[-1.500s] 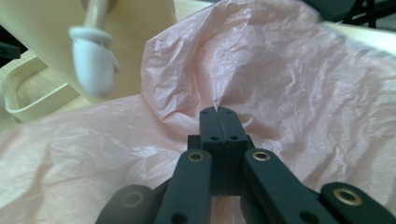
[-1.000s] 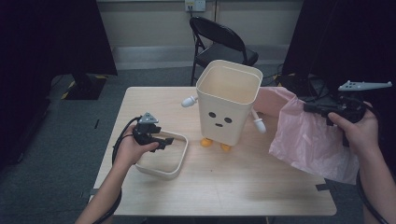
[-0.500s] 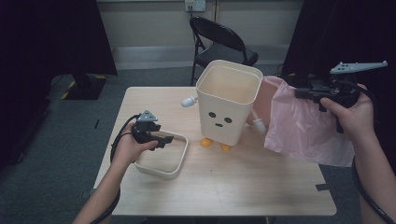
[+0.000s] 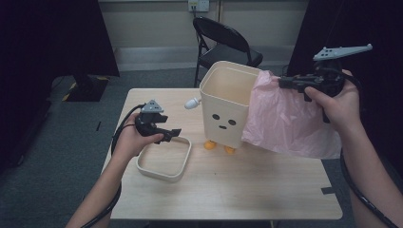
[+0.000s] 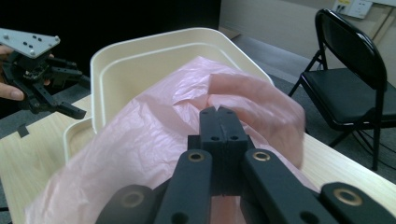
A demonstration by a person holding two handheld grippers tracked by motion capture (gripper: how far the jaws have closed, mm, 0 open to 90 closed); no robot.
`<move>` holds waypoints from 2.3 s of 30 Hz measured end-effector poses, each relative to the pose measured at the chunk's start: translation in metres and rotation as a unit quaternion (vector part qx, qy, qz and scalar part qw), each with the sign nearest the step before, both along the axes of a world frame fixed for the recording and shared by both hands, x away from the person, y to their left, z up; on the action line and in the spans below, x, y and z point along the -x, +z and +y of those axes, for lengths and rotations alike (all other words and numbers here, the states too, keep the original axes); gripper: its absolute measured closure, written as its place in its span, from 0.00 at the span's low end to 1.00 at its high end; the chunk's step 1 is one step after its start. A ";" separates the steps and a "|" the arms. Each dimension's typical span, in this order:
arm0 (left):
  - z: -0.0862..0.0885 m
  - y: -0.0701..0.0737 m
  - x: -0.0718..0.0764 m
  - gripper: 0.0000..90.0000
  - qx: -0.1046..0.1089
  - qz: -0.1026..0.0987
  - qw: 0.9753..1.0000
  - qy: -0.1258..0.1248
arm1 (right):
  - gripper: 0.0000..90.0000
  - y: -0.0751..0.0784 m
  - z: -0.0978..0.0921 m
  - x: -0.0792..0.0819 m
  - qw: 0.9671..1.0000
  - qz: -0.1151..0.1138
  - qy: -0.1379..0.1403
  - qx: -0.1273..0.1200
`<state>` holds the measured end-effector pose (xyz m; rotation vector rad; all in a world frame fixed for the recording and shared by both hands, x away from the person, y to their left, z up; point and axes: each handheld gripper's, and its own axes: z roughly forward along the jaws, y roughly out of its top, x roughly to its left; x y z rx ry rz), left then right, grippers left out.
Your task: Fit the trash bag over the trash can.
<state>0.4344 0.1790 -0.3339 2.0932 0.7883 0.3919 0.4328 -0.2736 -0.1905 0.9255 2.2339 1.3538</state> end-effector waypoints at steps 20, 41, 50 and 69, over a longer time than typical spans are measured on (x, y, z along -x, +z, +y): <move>-0.048 0.108 0.004 0.28 0.020 -0.038 0.997 -0.063 | 1.00 -0.009 0.066 -0.015 0.999 0.003 0.016 0.047; -0.100 0.118 0.001 0.39 0.014 -0.009 0.993 -0.119 | 1.00 -0.021 0.078 -0.021 0.998 0.013 0.012 0.062; -0.114 0.118 0.005 0.71 -0.027 -0.035 0.991 -0.128 | 1.00 -0.023 0.079 -0.021 0.998 0.015 0.014 0.061; -0.119 0.146 -0.038 1.00 -0.050 -0.046 0.996 -0.050 | 0.68 -0.016 0.072 -0.012 0.998 -0.022 0.019 0.059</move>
